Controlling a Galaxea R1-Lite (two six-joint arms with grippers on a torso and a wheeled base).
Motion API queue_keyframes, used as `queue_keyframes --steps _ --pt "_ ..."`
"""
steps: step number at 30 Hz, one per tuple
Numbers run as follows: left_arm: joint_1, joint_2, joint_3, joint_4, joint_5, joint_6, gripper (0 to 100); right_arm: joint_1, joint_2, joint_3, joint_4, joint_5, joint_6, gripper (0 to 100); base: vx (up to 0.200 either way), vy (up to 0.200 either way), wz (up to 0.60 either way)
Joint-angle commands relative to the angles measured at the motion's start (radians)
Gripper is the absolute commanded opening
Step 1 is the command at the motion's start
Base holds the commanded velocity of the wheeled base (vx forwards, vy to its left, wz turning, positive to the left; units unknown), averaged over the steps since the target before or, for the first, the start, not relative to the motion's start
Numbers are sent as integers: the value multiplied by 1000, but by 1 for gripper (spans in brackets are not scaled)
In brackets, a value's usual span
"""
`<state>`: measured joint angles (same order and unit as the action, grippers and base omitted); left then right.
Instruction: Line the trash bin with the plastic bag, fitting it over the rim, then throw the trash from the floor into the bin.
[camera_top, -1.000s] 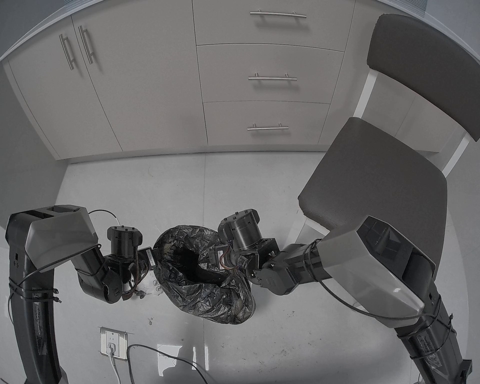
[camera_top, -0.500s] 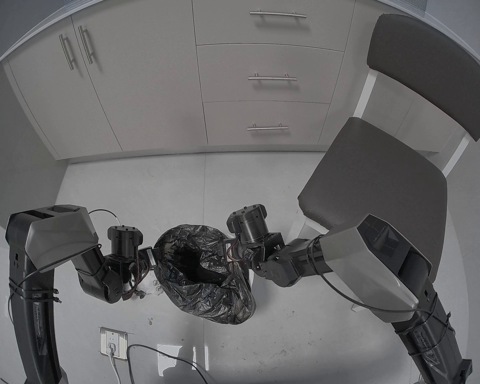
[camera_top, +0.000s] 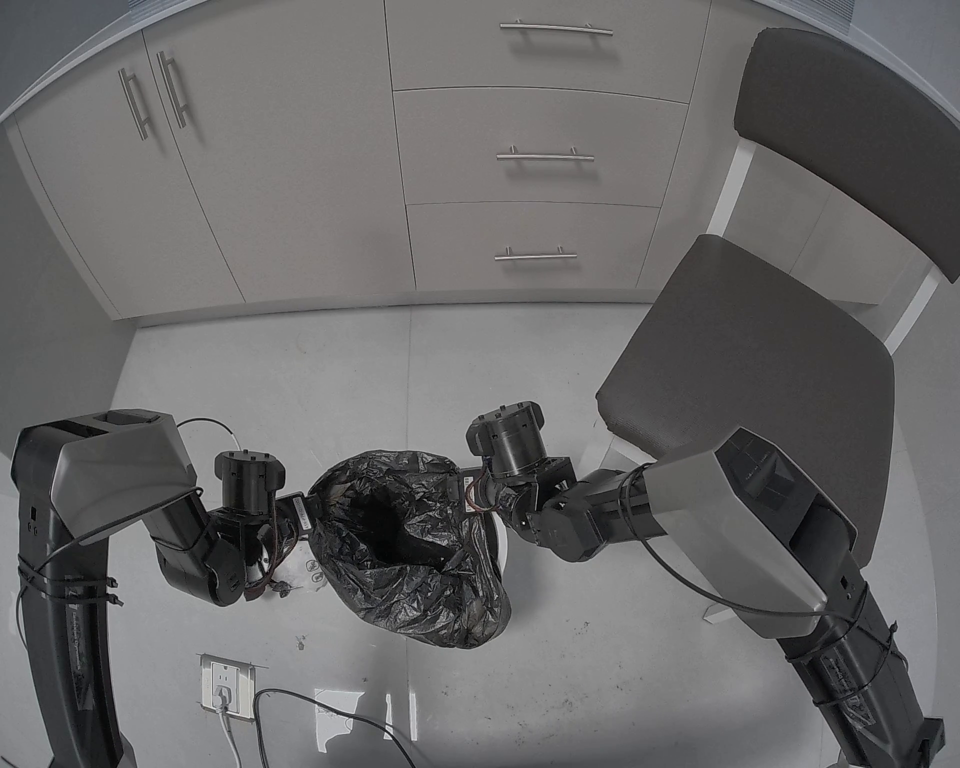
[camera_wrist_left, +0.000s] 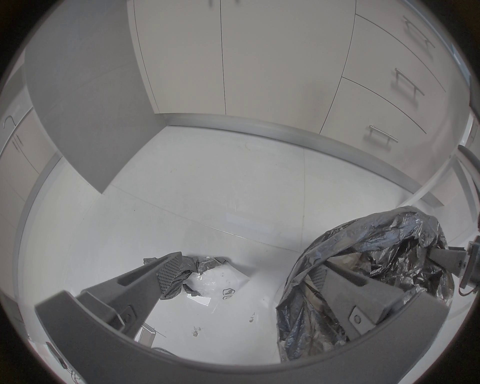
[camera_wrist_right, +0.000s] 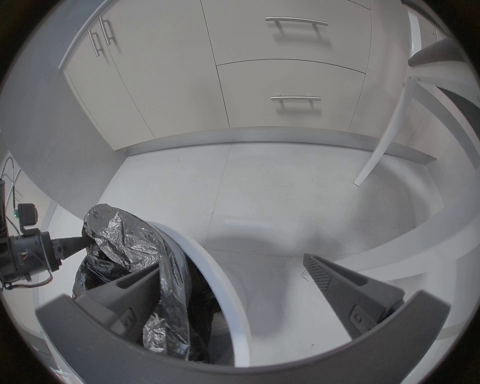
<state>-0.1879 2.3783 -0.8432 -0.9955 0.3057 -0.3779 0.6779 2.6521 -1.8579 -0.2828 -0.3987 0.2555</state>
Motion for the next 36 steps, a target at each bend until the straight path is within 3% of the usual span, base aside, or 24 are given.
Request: queue_keyframes --steps 1,15,19,36 --pt "-1 4 0 0 0 -1 100 -14 34 -43 7 -14 -1 100 0 0 0" --pt "-2 4 -2 0 0 1 100 -49 34 -75 34 -45 2 100 0 0 0" --pt "-1 6 -2 0 0 1 100 -49 32 -73 36 -81 2 100 0 0 0" --pt "-2 9 -11 -2 0 -1 100 3 -37 -1 39 -101 2 100 0 0 0"
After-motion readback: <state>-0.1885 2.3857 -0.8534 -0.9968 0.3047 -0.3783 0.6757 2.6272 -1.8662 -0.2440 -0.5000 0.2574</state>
